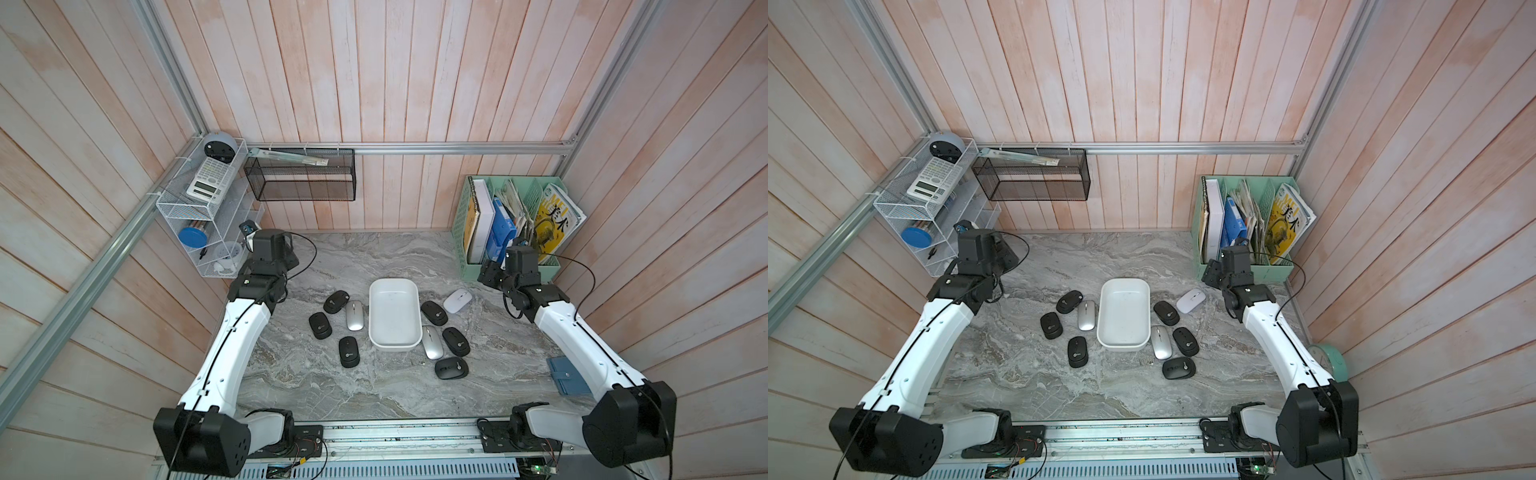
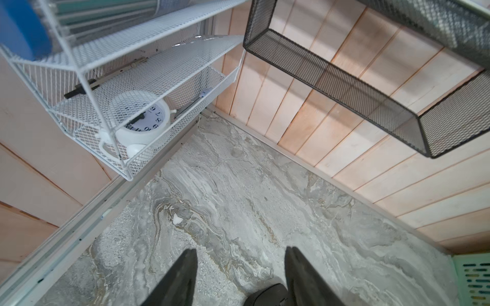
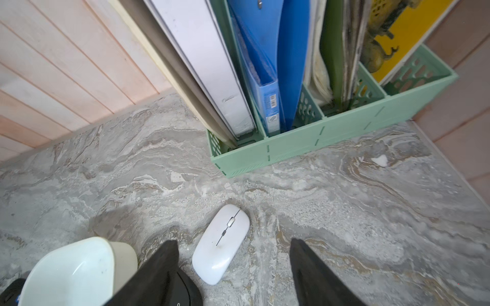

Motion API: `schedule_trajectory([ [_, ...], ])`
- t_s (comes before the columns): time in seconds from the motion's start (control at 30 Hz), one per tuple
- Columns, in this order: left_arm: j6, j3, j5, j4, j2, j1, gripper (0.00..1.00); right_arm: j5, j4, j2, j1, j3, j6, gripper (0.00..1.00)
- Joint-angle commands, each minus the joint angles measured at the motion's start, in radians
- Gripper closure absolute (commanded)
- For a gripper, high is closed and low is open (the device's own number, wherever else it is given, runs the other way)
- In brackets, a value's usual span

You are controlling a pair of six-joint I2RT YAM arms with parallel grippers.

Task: Put the mouse in the storage box
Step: Pick up the mouse from the center of the board.

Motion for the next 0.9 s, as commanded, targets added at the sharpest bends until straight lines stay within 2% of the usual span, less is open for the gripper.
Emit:
schedule_trajectory([
  [0.0, 0.13, 0.078, 0.021, -0.264, 0.071, -0.027, 0.42, 0.09, -0.146, -0.032, 0.036, -0.018, 0.057, 0.26],
  [0.13, 0.277, 0.185, 0.061, -0.402, 0.208, -0.097, 0.39, 0.072, -0.133, -0.043, 0.039, -0.043, 0.088, 0.24],
  [0.27, 0.433, 0.323, 0.153, -0.554, 0.34, -0.116, 0.35, 0.043, -0.145, -0.022, 0.043, -0.028, 0.088, 0.21],
  [0.47, 0.518, 0.521, 0.147, -0.703, 0.513, -0.161, 0.27, -0.003, -0.152, -0.019, 0.046, -0.026, 0.093, 0.17],
  [0.5, 0.524, 0.528, 0.121, -0.71, 0.533, -0.174, 0.27, -0.012, -0.154, -0.019, 0.046, -0.028, 0.095, 0.17],
  [0.67, 0.568, 0.49, 0.15, -0.713, 0.604, -0.209, 0.23, -0.049, -0.17, -0.027, 0.049, -0.039, 0.098, 0.16],
  [0.87, 0.579, 0.467, 0.156, -0.686, 0.648, -0.214, 0.09, -0.038, -0.181, -0.028, 0.047, -0.043, 0.071, 0.13],
])
